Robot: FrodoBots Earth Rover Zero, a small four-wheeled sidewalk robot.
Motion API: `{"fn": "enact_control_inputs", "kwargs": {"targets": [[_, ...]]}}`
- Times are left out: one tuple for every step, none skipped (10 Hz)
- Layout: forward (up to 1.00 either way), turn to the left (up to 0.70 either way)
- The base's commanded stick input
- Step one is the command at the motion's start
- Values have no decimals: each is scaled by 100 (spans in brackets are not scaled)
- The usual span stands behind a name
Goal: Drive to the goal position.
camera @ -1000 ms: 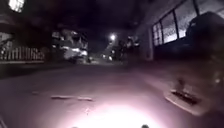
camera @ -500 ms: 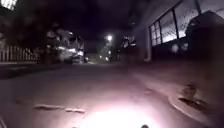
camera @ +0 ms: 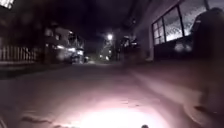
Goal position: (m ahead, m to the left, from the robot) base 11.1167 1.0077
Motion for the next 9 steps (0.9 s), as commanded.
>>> {"fn": "enact_control_inputs", "kwargs": {"targets": [[70, 0], [70, 0], [70, 0], [70, 0], [70, 0], [70, 0], [70, 0], [70, 0], [70, 0]]}}
